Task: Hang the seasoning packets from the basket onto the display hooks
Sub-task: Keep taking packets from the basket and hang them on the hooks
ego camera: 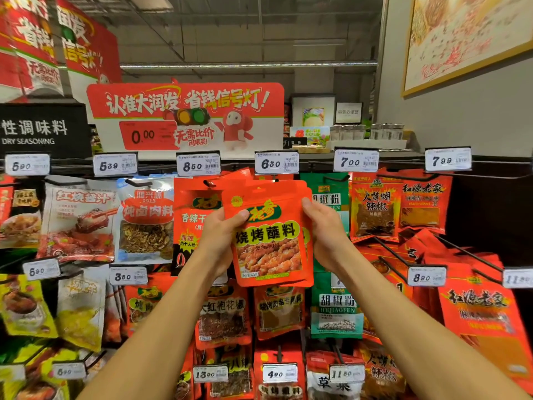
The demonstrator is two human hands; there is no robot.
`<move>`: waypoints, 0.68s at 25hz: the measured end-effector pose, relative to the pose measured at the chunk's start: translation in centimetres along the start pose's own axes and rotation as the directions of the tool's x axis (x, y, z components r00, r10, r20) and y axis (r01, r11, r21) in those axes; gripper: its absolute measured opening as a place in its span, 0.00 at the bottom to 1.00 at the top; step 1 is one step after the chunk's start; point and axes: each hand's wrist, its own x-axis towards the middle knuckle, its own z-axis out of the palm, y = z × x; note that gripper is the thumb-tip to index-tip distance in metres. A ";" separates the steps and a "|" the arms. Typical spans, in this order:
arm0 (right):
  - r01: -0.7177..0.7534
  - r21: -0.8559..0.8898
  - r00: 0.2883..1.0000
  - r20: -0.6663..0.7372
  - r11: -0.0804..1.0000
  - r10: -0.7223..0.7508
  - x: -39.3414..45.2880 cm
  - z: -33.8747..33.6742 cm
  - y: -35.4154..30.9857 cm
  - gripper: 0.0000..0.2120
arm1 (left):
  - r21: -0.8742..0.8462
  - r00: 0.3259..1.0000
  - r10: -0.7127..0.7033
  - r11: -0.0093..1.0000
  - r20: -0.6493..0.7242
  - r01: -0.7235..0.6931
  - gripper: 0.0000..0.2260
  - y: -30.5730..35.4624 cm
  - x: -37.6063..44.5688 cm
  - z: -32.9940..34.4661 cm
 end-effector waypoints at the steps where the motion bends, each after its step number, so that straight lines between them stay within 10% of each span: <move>1: -0.003 -0.020 0.999 -0.033 1.000 0.003 0.1 0.2 0.1 0.11 | 0.003 1.000 -0.008 1.000 -0.001 0.008 0.06 0.1 0.0 -0.3; 17: 0.060 -0.398 0.876 -0.418 0.915 -0.239 4.3 1.8 -0.9 0.25 | 0.117 0.990 0.049 0.993 -0.129 -0.034 0.06 1.6 -0.2 -4.0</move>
